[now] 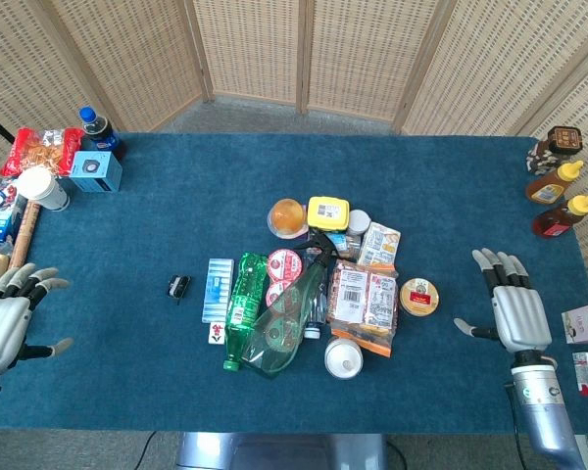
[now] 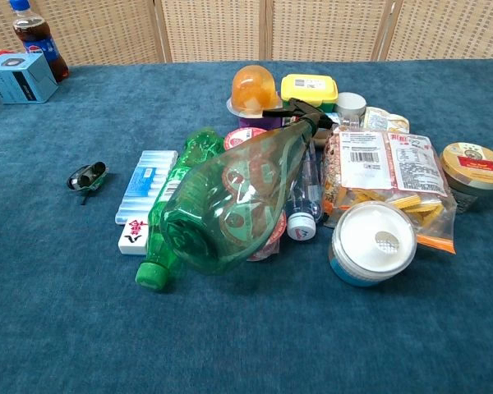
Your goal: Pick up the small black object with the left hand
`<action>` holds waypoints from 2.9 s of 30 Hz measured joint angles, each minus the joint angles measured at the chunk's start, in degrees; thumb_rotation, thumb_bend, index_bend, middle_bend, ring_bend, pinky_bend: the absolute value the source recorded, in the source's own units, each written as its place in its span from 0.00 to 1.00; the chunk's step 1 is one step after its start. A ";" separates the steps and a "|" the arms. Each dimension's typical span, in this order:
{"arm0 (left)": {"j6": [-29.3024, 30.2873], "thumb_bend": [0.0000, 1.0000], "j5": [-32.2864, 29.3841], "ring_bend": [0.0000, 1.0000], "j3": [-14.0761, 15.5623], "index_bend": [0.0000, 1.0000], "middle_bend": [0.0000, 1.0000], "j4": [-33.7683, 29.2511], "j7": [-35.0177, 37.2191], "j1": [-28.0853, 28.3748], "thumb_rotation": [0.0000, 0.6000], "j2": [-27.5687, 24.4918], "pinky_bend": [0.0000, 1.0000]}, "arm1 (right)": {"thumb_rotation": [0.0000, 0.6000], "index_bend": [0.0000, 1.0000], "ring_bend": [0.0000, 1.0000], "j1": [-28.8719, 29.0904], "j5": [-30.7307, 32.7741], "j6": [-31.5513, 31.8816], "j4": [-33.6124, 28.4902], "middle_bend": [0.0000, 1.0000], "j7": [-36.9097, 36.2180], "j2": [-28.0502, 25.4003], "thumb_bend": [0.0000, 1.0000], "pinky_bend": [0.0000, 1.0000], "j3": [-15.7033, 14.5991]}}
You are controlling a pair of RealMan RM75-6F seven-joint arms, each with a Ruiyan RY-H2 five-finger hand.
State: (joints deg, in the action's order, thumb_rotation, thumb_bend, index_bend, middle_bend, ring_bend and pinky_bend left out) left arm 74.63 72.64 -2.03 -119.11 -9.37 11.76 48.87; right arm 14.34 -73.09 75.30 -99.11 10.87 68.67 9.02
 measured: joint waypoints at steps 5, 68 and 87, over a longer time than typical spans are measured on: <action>-0.82 0.17 0.33 0.00 0.10 0.27 0.22 0.34 0.23 0.30 1.00 0.80 0.00 | 0.93 0.00 0.00 -0.17 0.17 0.04 -0.29 0.00 -0.05 -0.08 0.00 0.00 -0.27; -19.59 0.17 -25.12 0.00 -4.96 0.32 0.36 25.84 -18.74 27.74 1.00 32.18 0.00 | 0.93 0.00 0.00 -8.26 1.71 8.11 -2.99 0.00 -4.22 -7.66 0.00 0.00 -0.21; -17.82 0.17 -23.89 0.24 -4.85 0.57 0.64 27.12 -14.77 26.76 1.00 32.46 0.00 | 0.93 0.00 0.00 -7.97 4.04 6.37 -2.18 0.00 -3.87 -6.80 0.00 0.00 0.48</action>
State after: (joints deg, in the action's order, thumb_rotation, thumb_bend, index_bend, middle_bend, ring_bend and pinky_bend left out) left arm 56.82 48.75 -6.88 -91.99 -24.13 38.52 81.33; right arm 6.37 -69.05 81.67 -101.30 6.99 61.86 9.50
